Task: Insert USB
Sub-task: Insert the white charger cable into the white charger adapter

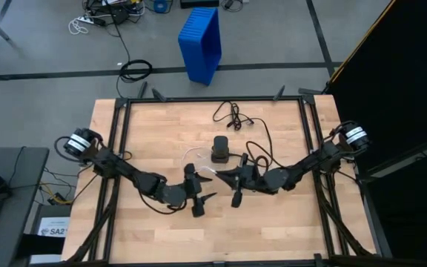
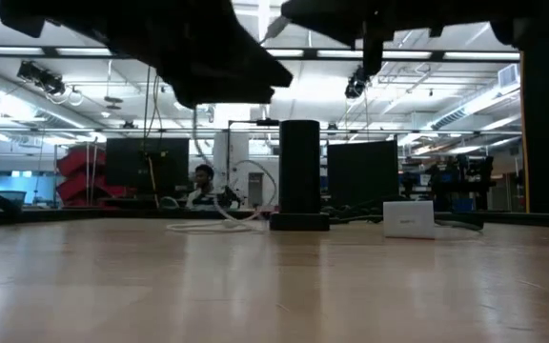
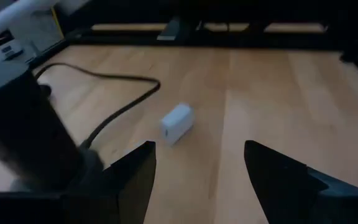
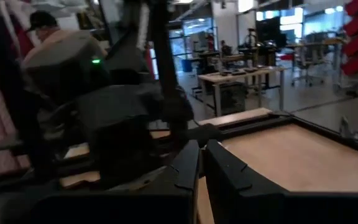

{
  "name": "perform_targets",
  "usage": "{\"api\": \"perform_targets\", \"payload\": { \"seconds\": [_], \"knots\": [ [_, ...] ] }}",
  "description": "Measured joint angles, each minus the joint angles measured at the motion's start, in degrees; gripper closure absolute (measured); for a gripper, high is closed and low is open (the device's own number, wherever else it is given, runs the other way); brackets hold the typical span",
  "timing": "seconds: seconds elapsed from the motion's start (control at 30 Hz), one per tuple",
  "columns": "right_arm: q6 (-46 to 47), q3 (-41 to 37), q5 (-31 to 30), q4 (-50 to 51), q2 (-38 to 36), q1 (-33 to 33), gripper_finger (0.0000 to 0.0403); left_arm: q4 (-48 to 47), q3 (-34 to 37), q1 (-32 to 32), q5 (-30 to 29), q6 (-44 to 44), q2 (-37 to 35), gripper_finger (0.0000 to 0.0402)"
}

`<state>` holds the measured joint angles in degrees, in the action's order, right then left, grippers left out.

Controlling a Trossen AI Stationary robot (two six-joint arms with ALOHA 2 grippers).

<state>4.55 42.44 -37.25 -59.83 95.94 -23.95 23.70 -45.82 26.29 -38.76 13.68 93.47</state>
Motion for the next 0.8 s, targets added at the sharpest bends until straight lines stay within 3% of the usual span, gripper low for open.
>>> {"api": "perform_targets", "payload": {
  "seconds": [0.07, 0.17, 0.27, 0.33, 0.5, 0.8],
  "knots": [
    [-0.7, 0.4, 0.0, -0.1, -0.3, -0.4, 0.0403, -3.2, 0.2, 0.8, -3.0, 0.1, -1.8, 0.0174],
    [-1.2, 0.6, 0.0, -0.1, -0.4, -0.4, 0.0403, -5.5, 3.7, 2.2, -11.9, 0.4, -5.5, 0.0182],
    [-1.2, 0.6, 0.0, 0.3, -0.4, -0.4, 0.0403, -0.1, 11.1, 3.1, -15.9, 1.6, -11.3, 0.0193],
    [-1.2, 0.6, 0.0, 0.6, -0.4, -0.4, 0.0403, 10.5, 17.1, 3.1, -14.0, 1.1, -14.3, 0.02],
    [0.0, 0.6, 1.3, 1.3, -0.4, 1.3, 0.0403, 40.9, 28.9, 1.4, -1.5, -2.8, -13.7, 0.0213],
    [3.6, 0.6, 3.9, 8.5, -0.5, 3.3, 0.0403, 42.4, 30.3, 1.6, 0.7, -5.1, -13.7, 0.0216]
  ]
}}
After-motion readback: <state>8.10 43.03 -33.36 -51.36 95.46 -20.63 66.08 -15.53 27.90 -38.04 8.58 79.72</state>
